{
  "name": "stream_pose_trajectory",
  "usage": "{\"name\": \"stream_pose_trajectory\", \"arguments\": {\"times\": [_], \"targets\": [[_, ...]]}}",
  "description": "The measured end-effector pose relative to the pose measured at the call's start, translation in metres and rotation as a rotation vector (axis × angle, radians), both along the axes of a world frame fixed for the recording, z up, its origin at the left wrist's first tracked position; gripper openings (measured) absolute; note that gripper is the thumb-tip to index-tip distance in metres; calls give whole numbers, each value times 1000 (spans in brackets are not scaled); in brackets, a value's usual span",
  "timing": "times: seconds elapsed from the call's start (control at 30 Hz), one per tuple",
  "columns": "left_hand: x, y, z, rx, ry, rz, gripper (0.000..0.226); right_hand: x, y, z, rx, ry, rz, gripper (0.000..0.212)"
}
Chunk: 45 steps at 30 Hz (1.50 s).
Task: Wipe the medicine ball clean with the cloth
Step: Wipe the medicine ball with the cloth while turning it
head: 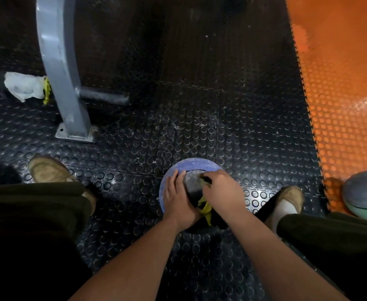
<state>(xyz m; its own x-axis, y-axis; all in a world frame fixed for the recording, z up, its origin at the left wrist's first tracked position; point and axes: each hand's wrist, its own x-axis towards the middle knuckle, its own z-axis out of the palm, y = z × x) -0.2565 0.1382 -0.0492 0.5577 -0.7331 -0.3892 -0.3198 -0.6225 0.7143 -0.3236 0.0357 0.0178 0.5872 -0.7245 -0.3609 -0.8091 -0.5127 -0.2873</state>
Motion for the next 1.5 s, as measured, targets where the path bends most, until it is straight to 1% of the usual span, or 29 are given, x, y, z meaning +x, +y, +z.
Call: {"name": "stream_pose_trajectory", "arguments": {"times": [0.07,0.13,0.23,0.37,0.43,0.5,0.53,0.6,0.7,0.77,0.83,0.9,1.03,1.1,1.23,1.27,1.33,1.4,1.5], "targets": [[6,-1,1,19,12,3,115,-9,-10,-3,15,-31,-128,27],[10,-3,0,39,7,-1,119,-12,-16,-6,33,-33,-189,24],[9,-4,-1,50,11,27,116,-1,-7,-3,-3,-25,-129,26],[15,-2,-4,6,18,109,108,14,11,0,6,-43,80,33],[19,1,-6,12,59,130,111,14,6,-1,28,-35,55,34],[23,3,-5,32,99,142,116,10,-6,-2,34,-29,-53,32],[23,2,-5,35,104,144,119,8,-12,-3,35,-27,-102,31],[23,1,-5,42,90,140,121,6,-15,-3,33,-12,-134,30],[17,1,-6,40,67,152,117,12,-4,0,21,0,-68,29],[17,2,-7,12,51,163,113,15,3,0,4,6,27,28],[19,4,-7,8,73,169,111,16,3,-1,15,12,100,29],[22,5,-6,27,105,174,115,15,-5,-1,48,13,79,30],[22,0,-2,47,97,156,120,15,-17,-2,29,48,-59,27],[21,-4,-1,41,75,141,119,22,-13,0,6,84,-16,26],[24,-4,-2,14,70,163,113,34,-5,2,-4,104,169,27],[25,-3,-3,17,80,167,113,33,-10,3,9,105,173,28],[28,-3,-4,29,105,176,116,28,-22,4,22,115,104,30],[28,-4,-4,39,104,186,118,20,-28,4,-14,146,36,28],[23,-7,-4,34,59,183,118,25,-18,6,-85,168,95,24]]}}
